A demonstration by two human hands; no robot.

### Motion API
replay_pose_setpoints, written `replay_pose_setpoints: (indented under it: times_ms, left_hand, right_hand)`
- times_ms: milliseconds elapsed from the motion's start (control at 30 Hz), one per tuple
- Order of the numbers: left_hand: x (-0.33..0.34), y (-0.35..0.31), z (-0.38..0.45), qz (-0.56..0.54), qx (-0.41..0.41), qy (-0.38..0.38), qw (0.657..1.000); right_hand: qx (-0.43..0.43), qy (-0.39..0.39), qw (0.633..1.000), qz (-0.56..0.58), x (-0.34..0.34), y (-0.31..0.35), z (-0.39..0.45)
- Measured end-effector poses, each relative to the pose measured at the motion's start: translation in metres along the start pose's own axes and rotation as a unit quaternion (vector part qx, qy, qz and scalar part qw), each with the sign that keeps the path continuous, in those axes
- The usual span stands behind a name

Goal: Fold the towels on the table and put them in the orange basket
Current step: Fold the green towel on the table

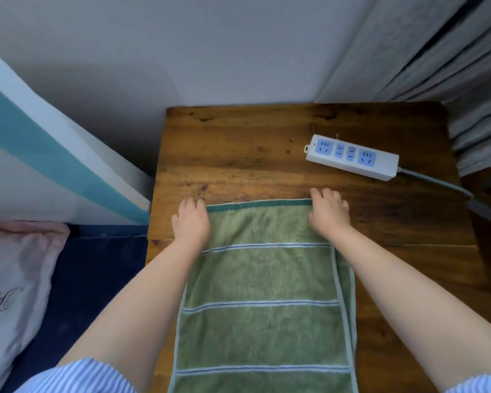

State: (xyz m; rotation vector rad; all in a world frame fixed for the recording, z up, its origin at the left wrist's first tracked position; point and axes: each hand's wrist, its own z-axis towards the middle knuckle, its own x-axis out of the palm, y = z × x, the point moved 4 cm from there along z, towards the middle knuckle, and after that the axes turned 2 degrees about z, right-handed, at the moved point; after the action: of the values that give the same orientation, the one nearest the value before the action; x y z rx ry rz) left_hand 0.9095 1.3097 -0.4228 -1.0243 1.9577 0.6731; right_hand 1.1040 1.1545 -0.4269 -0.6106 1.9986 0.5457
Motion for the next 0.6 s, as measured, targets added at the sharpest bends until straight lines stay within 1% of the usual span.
replay_pose_setpoints:
  times_ms: [67, 133, 167, 233, 267, 300, 333, 367, 400, 433, 467, 500, 600]
  left_hand:
    - [0.006, 0.007, 0.006, 0.007, -0.011, 0.002, 1.0]
    - [0.007, 0.015, 0.012, 0.018, -0.007, -0.013, 1.0]
    - [0.006, 0.018, 0.014, 0.0, -0.002, -0.025, 1.0]
    - [0.003, 0.024, 0.011, -0.087, 0.022, -0.032, 0.995]
    - [0.002, 0.025, 0.008, -0.152, 0.047, -0.01, 0.987]
    - [0.002, 0.028, 0.004, -0.218, 0.071, 0.039, 0.973]
    - [0.003, 0.031, -0.001, -0.276, 0.09, 0.109, 0.951]
    - [0.005, 0.034, -0.008, -0.309, 0.099, 0.191, 0.926]
    - [0.007, 0.038, -0.015, -0.31, 0.102, 0.266, 0.907]
    - [0.01, 0.043, -0.019, -0.289, 0.104, 0.314, 0.898]
    - [0.013, 0.046, -0.021, -0.261, 0.108, 0.326, 0.902]
    - [0.013, 0.047, -0.02, -0.239, 0.112, 0.304, 0.915]
    - [0.004, 0.039, -0.009, -0.208, 0.104, 0.138, 0.963]
  right_hand:
    - [-0.016, -0.007, 1.0, 0.021, 0.002, -0.003, 0.004]
    - [-0.045, 0.003, 0.995, 0.088, -0.001, -0.006, 0.004]
    - [-0.056, 0.009, 0.99, 0.129, -0.006, -0.009, 0.0]
    - [-0.076, 0.04, 0.976, 0.201, -0.018, -0.018, -0.013]
    - [-0.081, 0.077, 0.966, 0.233, -0.022, -0.026, -0.021]
    - [-0.084, 0.127, 0.956, 0.25, -0.024, -0.034, -0.029]
    - [-0.087, 0.181, 0.948, 0.245, -0.024, -0.043, -0.038]
    - [-0.089, 0.228, 0.943, 0.226, -0.021, -0.05, -0.045]
    - [-0.088, 0.262, 0.939, 0.206, -0.017, -0.057, -0.051]
    - [-0.084, 0.281, 0.937, 0.189, -0.014, -0.061, -0.053]
    - [-0.076, 0.283, 0.939, 0.18, -0.011, -0.065, -0.055]
    - [-0.067, 0.269, 0.943, 0.181, -0.01, -0.066, -0.054]
    - [-0.04, 0.179, 0.969, 0.168, -0.015, -0.067, -0.042]
